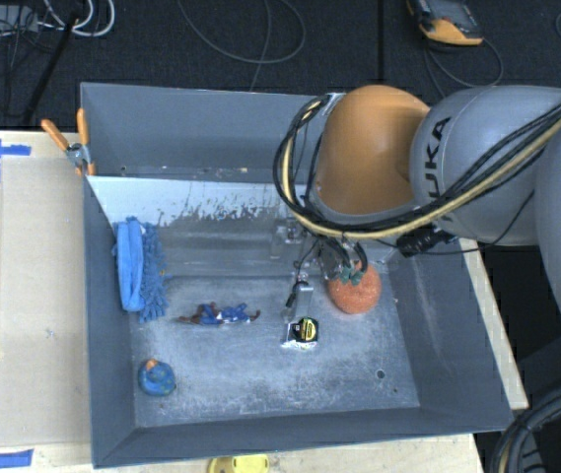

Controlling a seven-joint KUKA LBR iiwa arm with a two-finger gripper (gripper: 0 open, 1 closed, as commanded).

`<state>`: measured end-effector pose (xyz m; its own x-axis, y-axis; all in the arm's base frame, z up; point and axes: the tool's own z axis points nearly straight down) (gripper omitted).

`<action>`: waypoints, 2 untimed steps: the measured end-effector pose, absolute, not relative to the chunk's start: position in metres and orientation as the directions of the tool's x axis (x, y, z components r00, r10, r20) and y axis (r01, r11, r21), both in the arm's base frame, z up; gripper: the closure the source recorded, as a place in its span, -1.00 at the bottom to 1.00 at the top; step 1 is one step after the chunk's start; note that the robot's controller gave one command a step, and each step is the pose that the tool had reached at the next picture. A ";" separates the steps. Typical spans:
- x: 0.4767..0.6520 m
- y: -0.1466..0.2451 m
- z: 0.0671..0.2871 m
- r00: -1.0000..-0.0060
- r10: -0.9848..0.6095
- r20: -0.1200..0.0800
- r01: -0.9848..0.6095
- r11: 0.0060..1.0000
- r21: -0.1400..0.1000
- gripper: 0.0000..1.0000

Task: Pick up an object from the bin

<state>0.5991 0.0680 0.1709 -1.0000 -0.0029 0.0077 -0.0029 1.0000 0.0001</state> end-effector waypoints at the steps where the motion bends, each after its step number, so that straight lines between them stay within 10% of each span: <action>1: 0.601 0.068 0.176 -1.000 -0.001 0.001 -0.001 1.000 0.000 -1.00; 2: 0.595 0.121 0.160 -0.982 -0.190 -0.001 -0.190 0.982 -0.001 -1.00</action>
Offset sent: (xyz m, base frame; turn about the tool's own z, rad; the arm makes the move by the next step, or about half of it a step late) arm -0.0104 0.0954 -0.0228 -0.3293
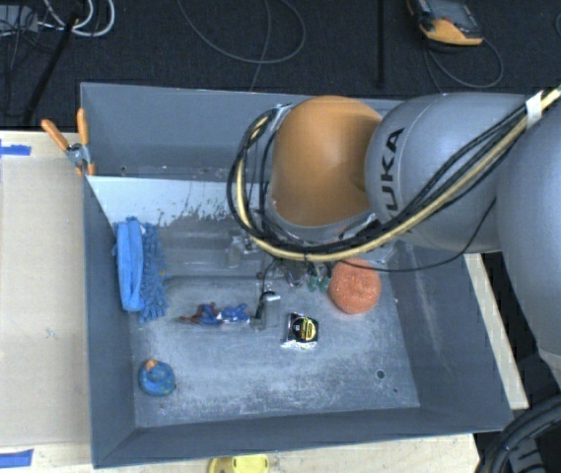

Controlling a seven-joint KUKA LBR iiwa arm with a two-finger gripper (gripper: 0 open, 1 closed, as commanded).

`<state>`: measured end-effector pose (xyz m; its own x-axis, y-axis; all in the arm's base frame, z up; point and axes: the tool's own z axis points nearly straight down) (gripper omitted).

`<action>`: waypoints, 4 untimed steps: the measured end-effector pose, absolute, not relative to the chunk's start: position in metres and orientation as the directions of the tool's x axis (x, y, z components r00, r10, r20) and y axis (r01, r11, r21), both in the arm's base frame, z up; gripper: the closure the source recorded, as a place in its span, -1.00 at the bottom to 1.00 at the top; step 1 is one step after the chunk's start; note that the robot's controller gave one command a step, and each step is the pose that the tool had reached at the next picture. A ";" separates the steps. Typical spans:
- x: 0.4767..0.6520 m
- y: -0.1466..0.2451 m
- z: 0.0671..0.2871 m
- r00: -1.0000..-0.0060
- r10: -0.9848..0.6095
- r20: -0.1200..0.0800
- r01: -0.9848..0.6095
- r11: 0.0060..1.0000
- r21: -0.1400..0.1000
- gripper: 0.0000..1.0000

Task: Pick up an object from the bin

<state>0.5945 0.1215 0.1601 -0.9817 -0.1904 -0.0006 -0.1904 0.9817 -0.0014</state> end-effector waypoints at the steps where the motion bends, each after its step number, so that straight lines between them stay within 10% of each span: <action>1: 0.567 0.082 0.145 -0.958 -0.286 0.000 -0.286 0.958 0.002 -1.00; 3: 0.570 0.073 0.097 -0.890 -0.456 -0.002 -0.456 0.890 0.001 -1.00; 4: 0.600 0.185 0.070 -0.975 -0.222 -0.004 -0.222 0.975 0.002 1.00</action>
Offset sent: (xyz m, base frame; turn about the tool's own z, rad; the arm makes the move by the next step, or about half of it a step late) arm -0.0004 0.0434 -0.0315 -0.0711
